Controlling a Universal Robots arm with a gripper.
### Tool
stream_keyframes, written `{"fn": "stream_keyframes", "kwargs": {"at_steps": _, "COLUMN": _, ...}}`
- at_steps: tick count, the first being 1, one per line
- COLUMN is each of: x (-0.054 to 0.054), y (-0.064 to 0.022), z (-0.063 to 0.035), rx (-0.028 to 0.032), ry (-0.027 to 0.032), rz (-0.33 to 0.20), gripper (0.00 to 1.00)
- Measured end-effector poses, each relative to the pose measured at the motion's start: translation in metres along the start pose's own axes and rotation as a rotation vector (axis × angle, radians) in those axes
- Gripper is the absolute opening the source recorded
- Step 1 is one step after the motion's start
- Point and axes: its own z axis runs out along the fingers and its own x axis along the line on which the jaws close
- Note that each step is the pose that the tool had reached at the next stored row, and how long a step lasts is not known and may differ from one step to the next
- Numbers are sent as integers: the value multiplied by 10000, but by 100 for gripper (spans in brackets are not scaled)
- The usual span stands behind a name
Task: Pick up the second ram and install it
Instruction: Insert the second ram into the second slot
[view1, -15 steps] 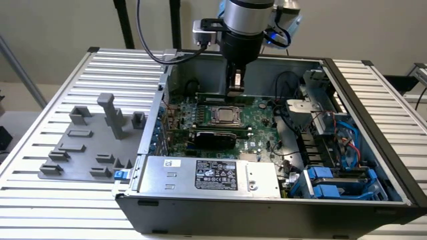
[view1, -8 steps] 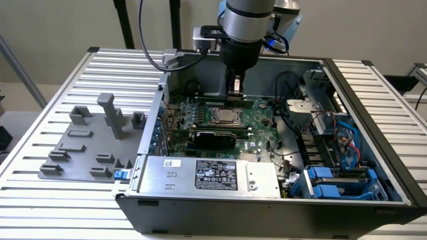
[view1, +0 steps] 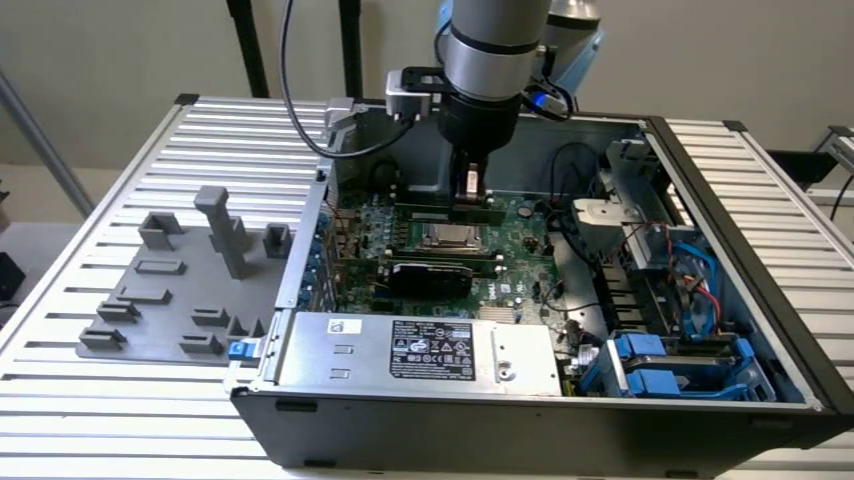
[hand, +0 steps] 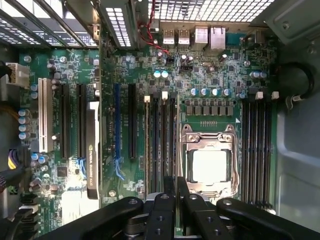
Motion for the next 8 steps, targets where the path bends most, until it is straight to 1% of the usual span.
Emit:
{"fn": "stream_keyframes", "kwargs": {"at_steps": 5, "x": 10, "y": -3, "z": 91, "rx": 44, "ry": -2, "rz": -4, "gripper": 13}}
{"fn": "stream_keyframes", "kwargs": {"at_steps": 8, "x": 18, "y": -4, "z": 145, "rx": 57, "ry": -3, "rz": -3, "gripper": 13}}
